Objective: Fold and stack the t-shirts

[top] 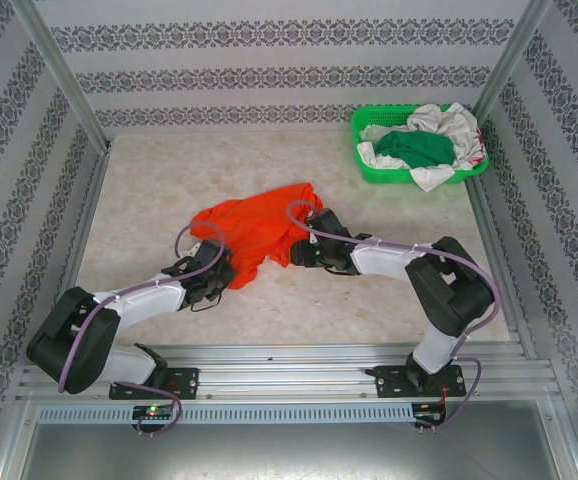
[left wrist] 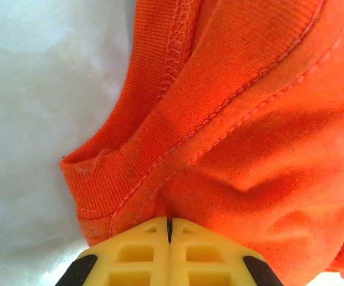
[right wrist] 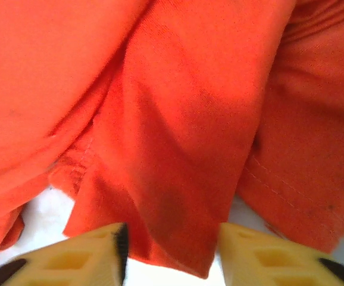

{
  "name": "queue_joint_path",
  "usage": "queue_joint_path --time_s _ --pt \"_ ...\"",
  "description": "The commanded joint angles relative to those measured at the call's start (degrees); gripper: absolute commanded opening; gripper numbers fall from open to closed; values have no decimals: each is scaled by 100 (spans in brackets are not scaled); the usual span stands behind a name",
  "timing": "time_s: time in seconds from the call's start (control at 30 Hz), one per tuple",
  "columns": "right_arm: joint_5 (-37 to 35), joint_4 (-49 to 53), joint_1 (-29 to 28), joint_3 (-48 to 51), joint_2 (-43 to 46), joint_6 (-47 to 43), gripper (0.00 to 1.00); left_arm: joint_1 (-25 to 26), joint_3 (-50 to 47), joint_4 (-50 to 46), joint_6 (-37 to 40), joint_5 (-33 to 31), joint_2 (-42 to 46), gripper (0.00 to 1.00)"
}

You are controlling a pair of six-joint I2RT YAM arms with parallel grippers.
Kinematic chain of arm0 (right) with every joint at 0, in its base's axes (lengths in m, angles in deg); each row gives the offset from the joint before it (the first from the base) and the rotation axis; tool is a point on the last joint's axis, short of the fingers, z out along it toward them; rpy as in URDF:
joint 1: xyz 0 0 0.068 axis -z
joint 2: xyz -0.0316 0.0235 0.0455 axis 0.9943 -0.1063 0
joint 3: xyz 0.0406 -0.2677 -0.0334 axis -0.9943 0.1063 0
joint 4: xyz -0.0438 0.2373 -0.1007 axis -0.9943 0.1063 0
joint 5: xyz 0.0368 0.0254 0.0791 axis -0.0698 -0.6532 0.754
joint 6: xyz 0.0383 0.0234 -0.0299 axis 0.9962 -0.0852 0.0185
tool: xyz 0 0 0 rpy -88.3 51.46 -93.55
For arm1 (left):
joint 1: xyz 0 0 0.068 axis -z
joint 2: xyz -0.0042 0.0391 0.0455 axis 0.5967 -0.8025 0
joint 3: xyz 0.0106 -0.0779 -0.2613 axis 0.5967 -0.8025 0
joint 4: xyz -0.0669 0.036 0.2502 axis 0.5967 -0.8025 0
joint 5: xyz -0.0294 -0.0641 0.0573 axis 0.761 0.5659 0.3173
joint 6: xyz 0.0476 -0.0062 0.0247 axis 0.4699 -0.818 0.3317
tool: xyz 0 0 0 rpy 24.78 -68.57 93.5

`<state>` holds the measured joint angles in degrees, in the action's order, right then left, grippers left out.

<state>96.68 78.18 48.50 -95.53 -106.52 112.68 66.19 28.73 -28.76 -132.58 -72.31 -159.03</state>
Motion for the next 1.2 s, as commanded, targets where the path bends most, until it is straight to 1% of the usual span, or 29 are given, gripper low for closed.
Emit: queue_joint_path --time_s 0.0,0.07,0.1,0.13,0.23,0.33,0.47,0.53,0.67,0.8,0.93,1.07,1.17 --pt "-151 17 6 -233 -186 171 25 20 62 3 298 -71 182 0" --pt "-225 122 74 -282 -117 115 7 0 40 51 478 -85 324 0" --pt "-304 181 104 -283 -20 66 1 -29 42 3 539 -136 409 0" --pt "-421 228 169 -261 138 -16 0 -62 54 -89 609 -231 576 0" --pt "-774 333 420 -158 733 -270 0 -217 102 -288 904 -534 1069 0" --pt "-923 330 757 -82 1378 -514 0 -518 362 -509 1300 -574 1472 0" --pt "-1090 190 1075 -78 2131 -999 0 -904 984 -992 1831 -608 1717 0" --pt "-1201 137 1168 -93 2351 -1310 0 -1077 1219 -1165 2015 -634 1775 0" --pt "-1158 250 1360 -131 2691 -1502 0 -1417 1455 -1350 2116 -465 1904 0" --pt "-1046 -7 1360 95 3187 -1574 0 -1510 1476 -1382 2022 -256 2082 0" --pt "-899 -233 1326 297 3630 -1715 0 -1558 1557 -1452 1925 -187 2165 0" --pt "-846 -183 1333 234 3700 -1900 0 -1667 1815 -1462 2001 -121 2003 0" --pt "-748 -298 1334 65 3652 -2016 0 -1781 2197 -1463 2122 -13 1779 0"
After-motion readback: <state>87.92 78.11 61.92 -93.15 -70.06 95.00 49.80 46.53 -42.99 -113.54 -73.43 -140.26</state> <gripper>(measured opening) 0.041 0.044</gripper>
